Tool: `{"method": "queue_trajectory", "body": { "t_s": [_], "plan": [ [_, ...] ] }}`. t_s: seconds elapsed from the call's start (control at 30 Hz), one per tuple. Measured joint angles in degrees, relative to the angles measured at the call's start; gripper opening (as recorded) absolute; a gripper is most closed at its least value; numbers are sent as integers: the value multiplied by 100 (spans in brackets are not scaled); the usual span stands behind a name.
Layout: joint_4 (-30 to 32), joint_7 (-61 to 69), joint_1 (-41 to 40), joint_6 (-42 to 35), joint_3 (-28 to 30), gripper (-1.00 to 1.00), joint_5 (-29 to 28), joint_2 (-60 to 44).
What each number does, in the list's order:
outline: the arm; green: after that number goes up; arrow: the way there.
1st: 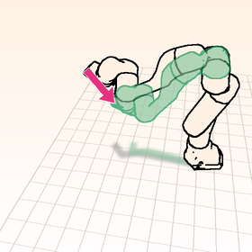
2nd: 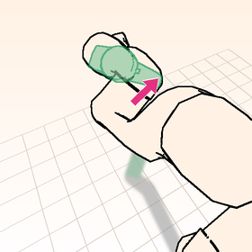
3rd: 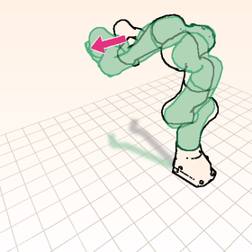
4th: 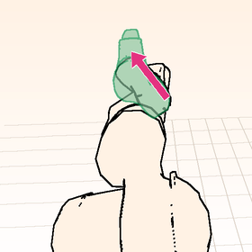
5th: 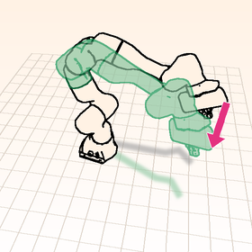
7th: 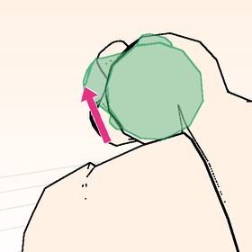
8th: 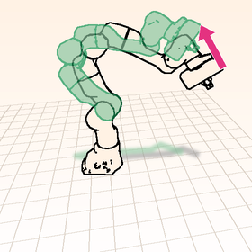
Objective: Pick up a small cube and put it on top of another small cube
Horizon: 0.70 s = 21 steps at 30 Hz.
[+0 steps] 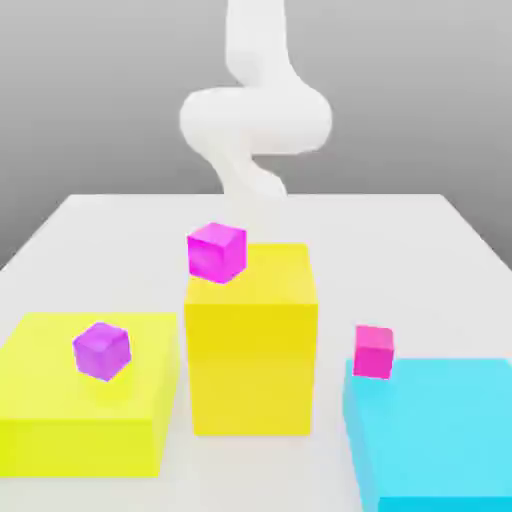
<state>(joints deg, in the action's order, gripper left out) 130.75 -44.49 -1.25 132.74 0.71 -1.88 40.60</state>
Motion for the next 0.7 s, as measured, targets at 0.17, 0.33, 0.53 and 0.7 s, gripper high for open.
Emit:
{"method": "queue_trajectory", "body": {
  "t_s": [0.17,0.33,0.53,0.7],
  "plan": [
    [-213,334,-219,191,223,0,-318,-1071],
    [-420,760,-388,379,539,0,-482,-2105],
    [-661,1476,-599,624,964,0,-386,-3350],
    [-859,2247,-1035,836,1141,0,-46,-4404]
  ]
}}
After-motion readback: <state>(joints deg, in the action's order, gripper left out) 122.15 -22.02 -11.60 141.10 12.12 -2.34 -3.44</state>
